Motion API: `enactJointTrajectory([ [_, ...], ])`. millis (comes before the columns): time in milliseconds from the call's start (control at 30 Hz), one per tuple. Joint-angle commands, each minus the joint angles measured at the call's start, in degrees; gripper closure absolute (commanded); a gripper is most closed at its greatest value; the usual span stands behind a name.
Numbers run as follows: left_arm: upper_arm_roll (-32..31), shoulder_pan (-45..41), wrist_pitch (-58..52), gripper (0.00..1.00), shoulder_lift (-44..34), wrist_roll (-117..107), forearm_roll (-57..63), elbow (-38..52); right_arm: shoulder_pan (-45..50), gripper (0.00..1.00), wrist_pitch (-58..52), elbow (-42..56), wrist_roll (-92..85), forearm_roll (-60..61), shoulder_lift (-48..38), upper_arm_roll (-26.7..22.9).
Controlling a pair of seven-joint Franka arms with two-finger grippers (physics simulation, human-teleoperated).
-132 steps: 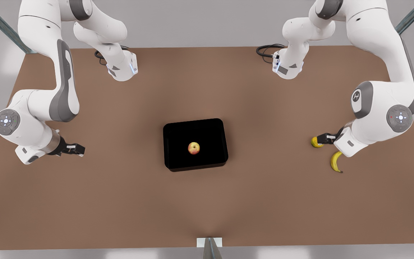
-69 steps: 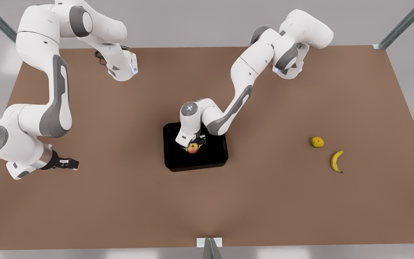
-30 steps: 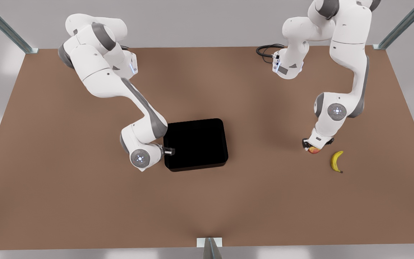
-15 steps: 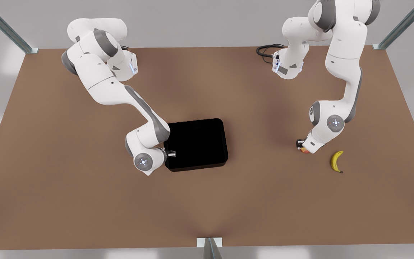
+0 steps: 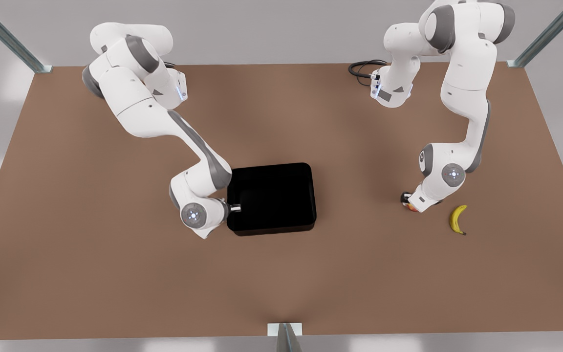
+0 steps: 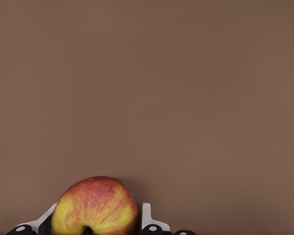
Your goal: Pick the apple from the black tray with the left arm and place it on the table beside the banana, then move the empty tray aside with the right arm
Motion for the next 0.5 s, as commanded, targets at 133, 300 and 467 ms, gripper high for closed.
enactJointTrajectory([
  [133, 0.1, 0.0, 1.3, 0.00, 1.3, -17.1, 3.4, 0.5, -2.6, 0.86, -10.3, 1.6, -8.2, -0.4, -5.6, -0.9],
  [300, 0.1, -0.1, 1.0, 0.01, 0.7, -16.4, 3.7, 0.9, -3.7, 0.89, -18.1, 2.9, -18.2, -0.4, -11.6, -7.6],
  [467, 0.2, 0.0, 0.7, 0.00, 0.6, -16.2, 3.9, 0.8, -4.1, 0.92, -21.2, 3.7, -38.4, -0.2, -13.9, -20.0],
])
